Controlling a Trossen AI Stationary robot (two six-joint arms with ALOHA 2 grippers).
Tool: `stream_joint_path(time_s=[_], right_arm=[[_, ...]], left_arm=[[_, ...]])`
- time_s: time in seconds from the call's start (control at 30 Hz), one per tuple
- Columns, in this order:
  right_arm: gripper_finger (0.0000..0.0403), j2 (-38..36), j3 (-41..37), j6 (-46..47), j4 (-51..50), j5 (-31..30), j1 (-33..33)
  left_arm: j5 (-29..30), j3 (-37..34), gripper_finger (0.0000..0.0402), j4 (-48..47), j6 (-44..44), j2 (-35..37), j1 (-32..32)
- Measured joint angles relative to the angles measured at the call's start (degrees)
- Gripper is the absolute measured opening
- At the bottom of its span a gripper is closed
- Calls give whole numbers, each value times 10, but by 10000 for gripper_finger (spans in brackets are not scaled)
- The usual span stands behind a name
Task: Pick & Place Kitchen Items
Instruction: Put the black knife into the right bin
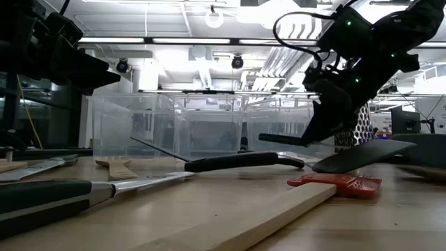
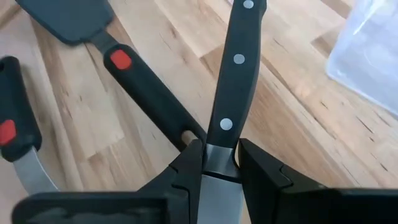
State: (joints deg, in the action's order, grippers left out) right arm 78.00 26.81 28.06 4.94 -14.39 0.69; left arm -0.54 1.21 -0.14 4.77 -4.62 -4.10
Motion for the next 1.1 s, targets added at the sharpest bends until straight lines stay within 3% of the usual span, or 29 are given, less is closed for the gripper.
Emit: stream_joint_path(time_s=[0.5,1.1], right_arm=[[79,0,4,-99,93,24,0],[78,-2,107,-185,121,23,34]], left_arm=[[0,0,239,0,0,0,0],[0,0,239,0,0,0,0]])
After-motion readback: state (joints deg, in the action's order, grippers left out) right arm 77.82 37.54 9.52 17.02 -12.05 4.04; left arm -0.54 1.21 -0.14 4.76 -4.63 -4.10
